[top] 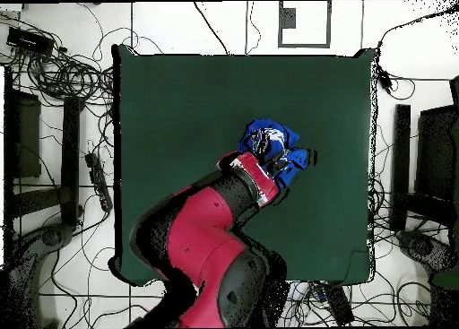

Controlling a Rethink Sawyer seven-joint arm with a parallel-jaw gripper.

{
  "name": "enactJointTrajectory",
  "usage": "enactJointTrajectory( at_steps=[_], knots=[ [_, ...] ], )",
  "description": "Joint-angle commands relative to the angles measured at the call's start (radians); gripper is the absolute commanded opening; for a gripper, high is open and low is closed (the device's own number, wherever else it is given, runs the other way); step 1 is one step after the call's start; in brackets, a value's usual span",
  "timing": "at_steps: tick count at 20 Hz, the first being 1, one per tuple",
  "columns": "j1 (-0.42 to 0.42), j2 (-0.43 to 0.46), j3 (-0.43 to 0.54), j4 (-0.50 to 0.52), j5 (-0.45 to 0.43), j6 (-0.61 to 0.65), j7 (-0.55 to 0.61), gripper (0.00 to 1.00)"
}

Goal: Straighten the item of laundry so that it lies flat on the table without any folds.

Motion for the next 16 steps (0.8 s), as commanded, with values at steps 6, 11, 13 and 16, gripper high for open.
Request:
enactJointTrajectory(
  at_steps=[6,11,13,16],
  knots=[
    [-0.121,-0.193,0.467,0.11,0.016,0.016,0.114,0.0],
    [-0.091,-0.17,0.479,0.096,0.067,0.047,0.188,0.0],
    [-0.072,-0.154,0.463,0.082,0.081,0.065,0.206,0.0],
    [-0.028,-0.12,0.427,0.079,0.101,0.073,0.239,0.0]
  ],
)
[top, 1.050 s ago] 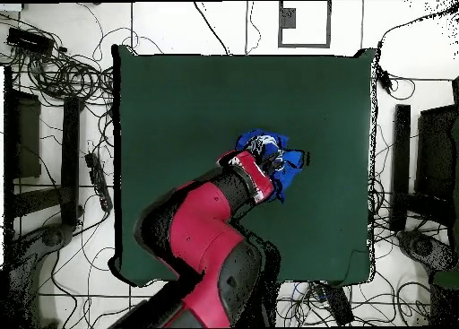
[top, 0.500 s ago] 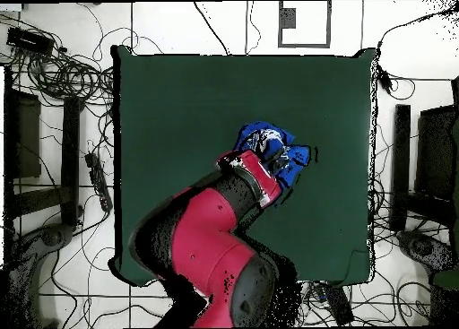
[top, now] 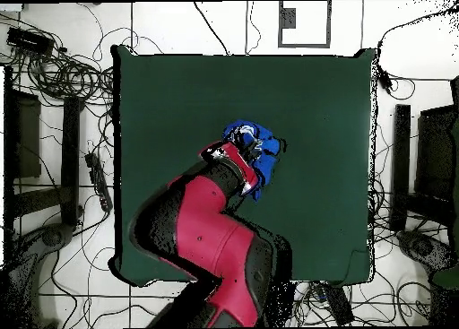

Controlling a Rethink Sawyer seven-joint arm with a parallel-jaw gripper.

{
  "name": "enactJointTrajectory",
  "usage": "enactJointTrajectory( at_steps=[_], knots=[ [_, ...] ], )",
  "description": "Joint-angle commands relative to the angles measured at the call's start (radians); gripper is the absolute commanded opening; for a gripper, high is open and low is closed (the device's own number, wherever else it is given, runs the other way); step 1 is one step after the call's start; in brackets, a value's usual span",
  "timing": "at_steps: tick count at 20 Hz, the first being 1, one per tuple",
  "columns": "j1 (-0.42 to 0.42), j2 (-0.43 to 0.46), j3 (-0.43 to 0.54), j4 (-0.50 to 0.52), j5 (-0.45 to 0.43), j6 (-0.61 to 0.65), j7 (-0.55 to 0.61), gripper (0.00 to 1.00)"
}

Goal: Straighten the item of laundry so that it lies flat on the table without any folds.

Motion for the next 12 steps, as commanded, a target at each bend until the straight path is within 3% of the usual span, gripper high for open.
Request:
enactJointTrajectory(
  at_steps=[1,12],
  knots=[
    [0.095,0.071,0.141,0.043,0.097,0.087,0.255,0.0],
    [0.203,0.141,0.024,-0.016,0.197,0.243,0.3,0.0]
  ],
)
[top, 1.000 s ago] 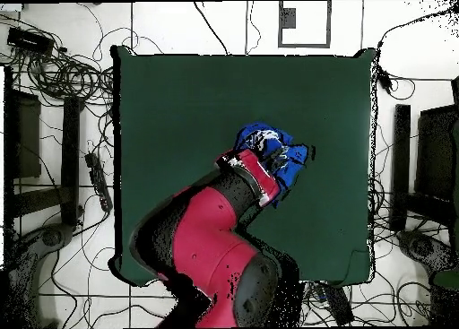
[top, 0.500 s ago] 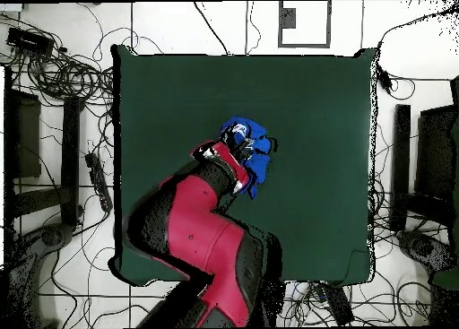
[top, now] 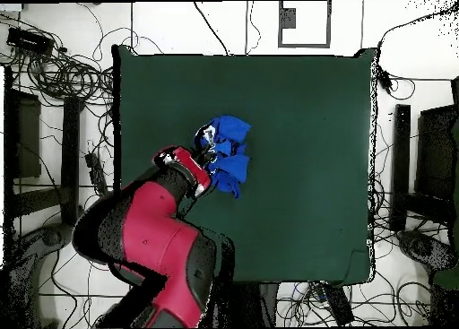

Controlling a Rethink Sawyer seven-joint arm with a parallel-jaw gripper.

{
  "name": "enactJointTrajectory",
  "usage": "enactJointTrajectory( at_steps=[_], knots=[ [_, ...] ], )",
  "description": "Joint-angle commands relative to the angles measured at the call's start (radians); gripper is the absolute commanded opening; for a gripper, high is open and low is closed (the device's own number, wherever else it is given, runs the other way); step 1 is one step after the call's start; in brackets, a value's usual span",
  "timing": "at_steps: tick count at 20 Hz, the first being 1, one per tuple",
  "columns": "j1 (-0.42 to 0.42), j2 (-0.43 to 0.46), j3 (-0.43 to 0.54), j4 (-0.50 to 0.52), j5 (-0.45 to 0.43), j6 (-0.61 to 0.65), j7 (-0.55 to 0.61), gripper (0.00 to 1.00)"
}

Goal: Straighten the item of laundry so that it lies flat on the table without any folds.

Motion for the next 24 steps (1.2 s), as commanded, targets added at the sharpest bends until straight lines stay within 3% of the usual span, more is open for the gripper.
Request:
enactJointTrajectory(
  at_steps=[1,6,14,18,24],
  knots=[
    [0.059,0.084,0.028,-0.02,0.096,0.234,0.302,0.0],
    [0.078,0.084,-0.001,-0.041,0.109,0.296,0.301,0.0],
    [0.082,-0.005,0.013,-0.03,0.102,0.372,0.265,0.0],
    [0.094,-0.029,0.034,-0.037,0.129,0.44,0.312,0.0],
    [0.147,0.018,0.003,-0.097,0.177,0.547,0.447,0.0]
  ],
)
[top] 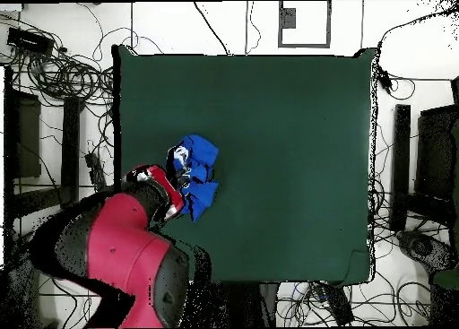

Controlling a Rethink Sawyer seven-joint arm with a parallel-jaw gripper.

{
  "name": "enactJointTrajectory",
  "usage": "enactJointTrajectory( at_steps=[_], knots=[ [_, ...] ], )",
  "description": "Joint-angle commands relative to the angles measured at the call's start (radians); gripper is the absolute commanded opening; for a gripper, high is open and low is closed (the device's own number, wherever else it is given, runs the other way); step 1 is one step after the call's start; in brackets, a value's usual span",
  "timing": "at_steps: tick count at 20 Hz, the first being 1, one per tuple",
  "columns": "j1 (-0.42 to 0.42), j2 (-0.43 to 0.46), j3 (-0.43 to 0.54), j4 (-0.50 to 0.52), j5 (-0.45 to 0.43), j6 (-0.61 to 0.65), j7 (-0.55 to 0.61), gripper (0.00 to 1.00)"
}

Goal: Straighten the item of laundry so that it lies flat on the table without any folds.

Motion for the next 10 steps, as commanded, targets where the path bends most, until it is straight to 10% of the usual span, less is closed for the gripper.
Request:
enactJointTrajectory(
  at_steps=[1,10],
  knots=[
    [0.063,0.051,0.074,-0.066,0.106,0.218,0.446,0.0],
    [-0.004,0.028,0.172,0.025,0.084,0.016,0.309,0.0]
  ],
)
